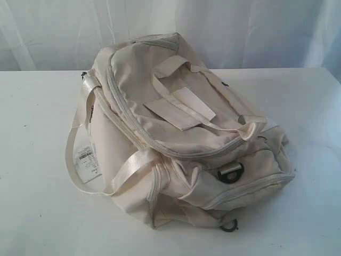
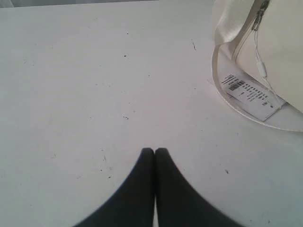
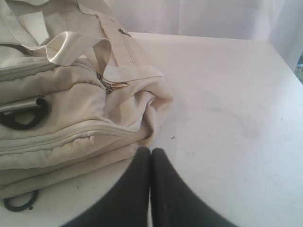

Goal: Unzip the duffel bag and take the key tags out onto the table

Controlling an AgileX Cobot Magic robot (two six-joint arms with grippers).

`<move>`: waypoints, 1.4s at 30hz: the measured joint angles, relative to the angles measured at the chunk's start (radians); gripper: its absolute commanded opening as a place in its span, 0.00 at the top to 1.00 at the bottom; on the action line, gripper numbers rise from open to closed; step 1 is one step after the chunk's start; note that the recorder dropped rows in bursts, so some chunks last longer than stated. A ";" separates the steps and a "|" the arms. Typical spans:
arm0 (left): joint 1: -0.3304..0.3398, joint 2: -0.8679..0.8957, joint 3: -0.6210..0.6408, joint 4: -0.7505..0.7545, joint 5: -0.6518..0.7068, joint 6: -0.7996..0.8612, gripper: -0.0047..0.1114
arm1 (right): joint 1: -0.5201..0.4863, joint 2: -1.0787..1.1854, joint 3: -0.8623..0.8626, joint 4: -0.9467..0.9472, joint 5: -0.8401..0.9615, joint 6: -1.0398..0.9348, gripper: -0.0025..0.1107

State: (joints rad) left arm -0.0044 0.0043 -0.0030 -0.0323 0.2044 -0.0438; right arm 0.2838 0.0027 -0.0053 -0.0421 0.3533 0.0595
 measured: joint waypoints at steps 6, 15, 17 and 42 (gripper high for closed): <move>0.000 0.000 0.000 0.000 -0.006 0.000 0.96 | 0.000 0.000 0.000 0.000 0.000 0.000 0.98; 0.000 0.000 0.000 0.000 -0.179 0.000 0.96 | 0.000 0.000 0.000 0.000 -0.185 0.000 0.98; 0.000 0.000 0.000 0.000 -0.215 0.000 0.96 | 0.000 0.000 0.000 0.000 -0.226 0.000 0.98; 0.000 -0.001 0.000 -0.010 -0.849 -0.351 0.96 | 0.000 0.000 0.000 0.004 -0.323 0.425 0.98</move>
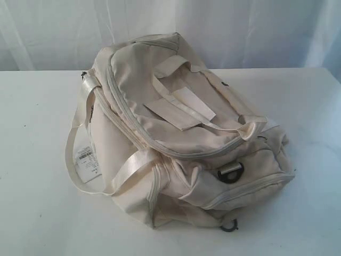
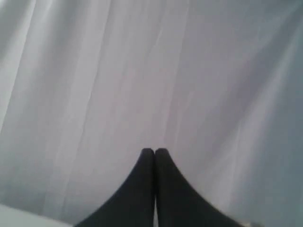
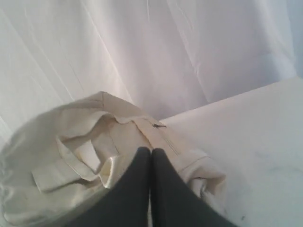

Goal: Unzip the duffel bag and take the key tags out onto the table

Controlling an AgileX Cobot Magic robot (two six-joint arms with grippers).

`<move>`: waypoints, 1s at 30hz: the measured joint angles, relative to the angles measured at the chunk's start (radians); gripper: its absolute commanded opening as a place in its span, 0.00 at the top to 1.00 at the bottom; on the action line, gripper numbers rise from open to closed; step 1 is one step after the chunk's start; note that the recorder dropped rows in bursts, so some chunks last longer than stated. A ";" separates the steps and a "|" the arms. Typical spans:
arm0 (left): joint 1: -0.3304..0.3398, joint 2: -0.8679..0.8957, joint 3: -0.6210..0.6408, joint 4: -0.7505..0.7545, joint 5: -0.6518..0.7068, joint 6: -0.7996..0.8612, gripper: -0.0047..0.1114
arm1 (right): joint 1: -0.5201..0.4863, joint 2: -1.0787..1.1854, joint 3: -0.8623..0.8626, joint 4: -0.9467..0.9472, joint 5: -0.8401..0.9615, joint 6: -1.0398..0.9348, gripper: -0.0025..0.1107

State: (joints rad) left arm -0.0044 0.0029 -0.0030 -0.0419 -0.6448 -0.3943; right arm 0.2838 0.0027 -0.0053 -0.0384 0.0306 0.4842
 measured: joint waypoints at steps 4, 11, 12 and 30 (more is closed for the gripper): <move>0.000 0.048 -0.110 -0.131 0.134 0.217 0.96 | 0.000 0.000 0.000 0.004 -0.089 0.067 0.98; 0.000 0.615 -0.538 -0.160 0.429 0.540 0.96 | 0.000 0.000 0.000 0.004 -0.092 0.115 0.98; 0.000 0.725 -0.638 -0.160 0.587 0.545 0.96 | 0.000 0.000 0.000 0.004 -0.092 0.117 0.98; 0.000 1.722 -1.471 -0.705 1.246 0.887 0.28 | 0.000 0.000 0.000 0.004 -0.039 0.119 0.98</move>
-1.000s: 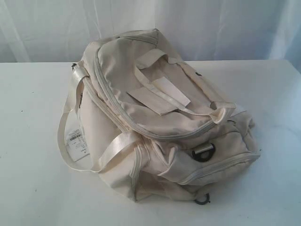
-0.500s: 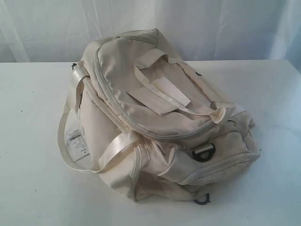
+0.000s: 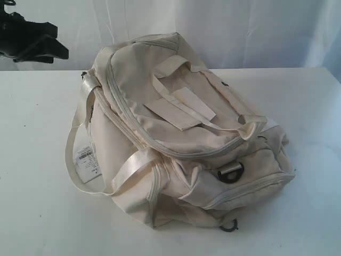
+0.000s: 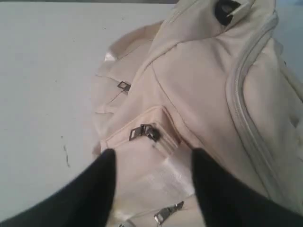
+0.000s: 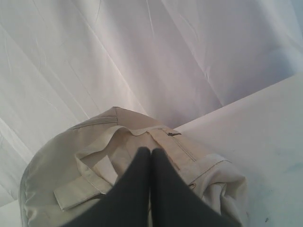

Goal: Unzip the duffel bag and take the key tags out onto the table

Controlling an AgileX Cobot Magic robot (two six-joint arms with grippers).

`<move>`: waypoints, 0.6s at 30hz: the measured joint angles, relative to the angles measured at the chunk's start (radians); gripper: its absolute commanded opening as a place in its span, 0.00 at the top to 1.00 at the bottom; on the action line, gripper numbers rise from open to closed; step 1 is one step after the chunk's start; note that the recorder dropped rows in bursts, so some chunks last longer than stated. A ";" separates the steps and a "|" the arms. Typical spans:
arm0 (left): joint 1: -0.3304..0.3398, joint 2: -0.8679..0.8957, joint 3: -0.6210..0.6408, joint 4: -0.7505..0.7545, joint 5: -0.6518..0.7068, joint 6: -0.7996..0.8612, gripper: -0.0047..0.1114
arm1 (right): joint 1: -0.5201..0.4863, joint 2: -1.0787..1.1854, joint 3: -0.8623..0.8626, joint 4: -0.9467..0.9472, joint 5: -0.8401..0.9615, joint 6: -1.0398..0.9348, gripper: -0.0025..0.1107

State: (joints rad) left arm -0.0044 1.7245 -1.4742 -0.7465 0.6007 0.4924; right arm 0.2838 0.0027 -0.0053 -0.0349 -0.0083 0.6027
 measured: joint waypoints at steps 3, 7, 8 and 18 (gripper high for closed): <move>-0.006 0.064 0.000 -0.099 -0.009 0.048 0.21 | 0.000 0.000 0.000 0.000 0.000 0.000 0.98; -0.046 0.145 0.000 -0.183 -0.056 0.098 0.27 | 0.000 0.000 0.000 0.000 0.000 0.000 0.98; -0.057 0.164 0.000 -0.191 -0.071 0.103 0.32 | 0.000 0.000 0.000 0.000 0.000 0.000 0.98; -0.098 0.227 -0.003 -0.199 -0.093 0.103 0.96 | 0.000 0.000 0.000 0.000 0.000 0.000 0.98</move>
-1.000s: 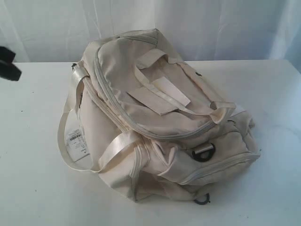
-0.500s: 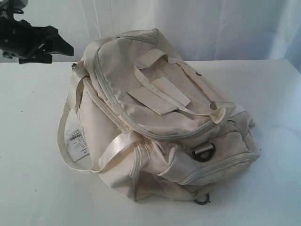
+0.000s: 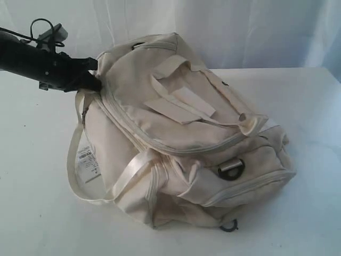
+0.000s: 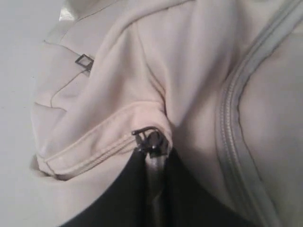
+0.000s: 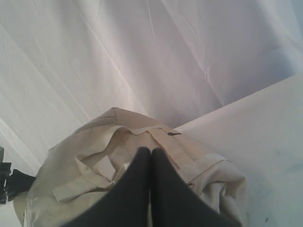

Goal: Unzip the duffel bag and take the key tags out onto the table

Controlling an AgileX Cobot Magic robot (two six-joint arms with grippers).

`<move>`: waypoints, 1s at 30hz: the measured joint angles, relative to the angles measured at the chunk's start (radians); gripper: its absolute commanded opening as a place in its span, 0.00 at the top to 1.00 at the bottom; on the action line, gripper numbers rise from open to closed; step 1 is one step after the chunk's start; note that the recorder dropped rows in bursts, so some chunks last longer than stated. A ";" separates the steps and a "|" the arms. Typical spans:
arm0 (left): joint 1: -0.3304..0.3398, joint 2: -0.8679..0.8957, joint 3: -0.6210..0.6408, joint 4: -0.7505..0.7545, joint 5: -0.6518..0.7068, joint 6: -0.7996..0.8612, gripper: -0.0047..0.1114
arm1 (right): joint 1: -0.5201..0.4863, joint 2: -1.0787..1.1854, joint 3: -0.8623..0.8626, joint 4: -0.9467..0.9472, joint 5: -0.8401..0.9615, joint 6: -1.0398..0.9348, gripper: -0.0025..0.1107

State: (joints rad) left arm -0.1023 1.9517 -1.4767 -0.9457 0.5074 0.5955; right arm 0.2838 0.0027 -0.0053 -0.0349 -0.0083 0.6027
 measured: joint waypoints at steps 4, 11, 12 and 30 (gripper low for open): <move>0.027 -0.033 0.000 0.054 0.070 -0.045 0.96 | 0.000 0.000 0.000 0.000 0.000 0.000 0.98; 0.116 -0.193 0.142 0.221 0.168 -0.214 0.96 | 0.000 0.000 0.000 0.000 0.000 0.025 0.98; 0.129 -0.229 0.177 0.232 0.175 -0.219 0.96 | 0.000 0.000 0.000 0.000 0.000 0.037 0.98; 0.237 -0.928 0.776 0.176 0.172 -0.157 0.35 | 0.006 0.000 0.000 0.003 0.008 0.051 0.98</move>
State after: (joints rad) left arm 0.1352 1.0238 -0.7012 -0.7694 0.6798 0.4383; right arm 0.2895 0.0027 -0.0053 -0.0320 0.0000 0.6540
